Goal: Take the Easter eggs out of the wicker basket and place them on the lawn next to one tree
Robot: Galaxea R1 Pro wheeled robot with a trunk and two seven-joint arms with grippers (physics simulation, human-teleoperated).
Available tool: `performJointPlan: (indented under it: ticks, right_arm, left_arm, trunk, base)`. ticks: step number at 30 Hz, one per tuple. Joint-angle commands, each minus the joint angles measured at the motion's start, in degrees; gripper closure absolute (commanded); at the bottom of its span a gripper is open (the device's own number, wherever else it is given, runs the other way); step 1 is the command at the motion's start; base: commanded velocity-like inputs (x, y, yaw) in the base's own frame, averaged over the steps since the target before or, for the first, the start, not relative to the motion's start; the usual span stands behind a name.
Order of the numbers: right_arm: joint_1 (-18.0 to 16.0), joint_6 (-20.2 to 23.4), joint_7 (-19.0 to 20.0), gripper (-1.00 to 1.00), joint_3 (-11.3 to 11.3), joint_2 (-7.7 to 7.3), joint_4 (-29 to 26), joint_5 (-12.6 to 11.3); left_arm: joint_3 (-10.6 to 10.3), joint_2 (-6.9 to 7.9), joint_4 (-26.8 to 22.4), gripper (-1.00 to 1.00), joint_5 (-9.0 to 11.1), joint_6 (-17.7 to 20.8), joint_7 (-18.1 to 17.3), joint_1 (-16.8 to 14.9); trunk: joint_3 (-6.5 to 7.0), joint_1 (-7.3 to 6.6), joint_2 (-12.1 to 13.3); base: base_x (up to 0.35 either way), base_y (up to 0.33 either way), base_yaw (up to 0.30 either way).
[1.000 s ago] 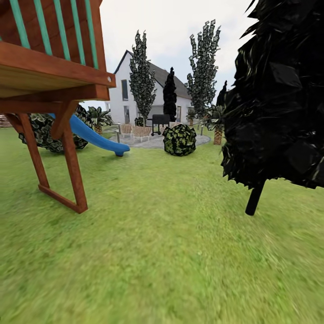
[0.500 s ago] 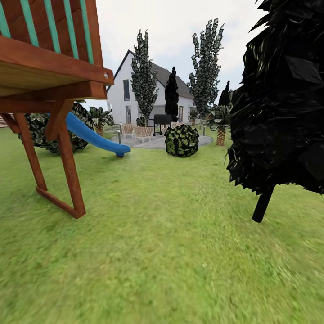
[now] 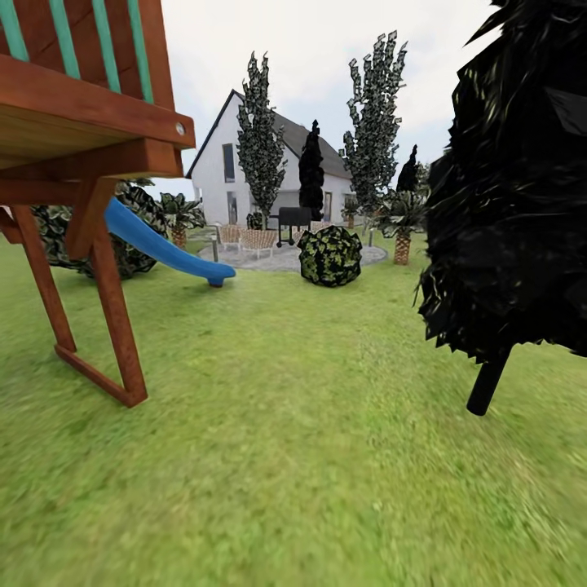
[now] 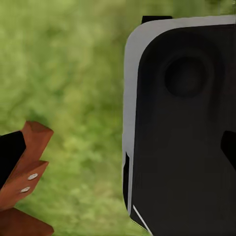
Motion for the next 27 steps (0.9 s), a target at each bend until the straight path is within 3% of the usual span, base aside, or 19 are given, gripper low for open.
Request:
performJointPlan:
  ticks: [1,27]
  right_arm:
    - [-0.09,-0.13,0.03,-1.0,0.16,0.0,0.16,-0.44]
    - [-0.09,-0.19,0.14,-1.0,0.16,0.02,0.16,-0.39]
  left_arm:
    - [0.05,0.02,-0.13,-1.0,0.04,0.01,0.04,0.04]
    - [0.03,-0.03,-0.13,-1.0,0.05,0.01,0.04,0.04]
  trunk:
    - [-0.05,0.03,-0.02]
    - [-0.05,0.03,-0.02]
  base:
    - [0.325,0.0,0.0]
    - [0.325,0.0,-0.012]
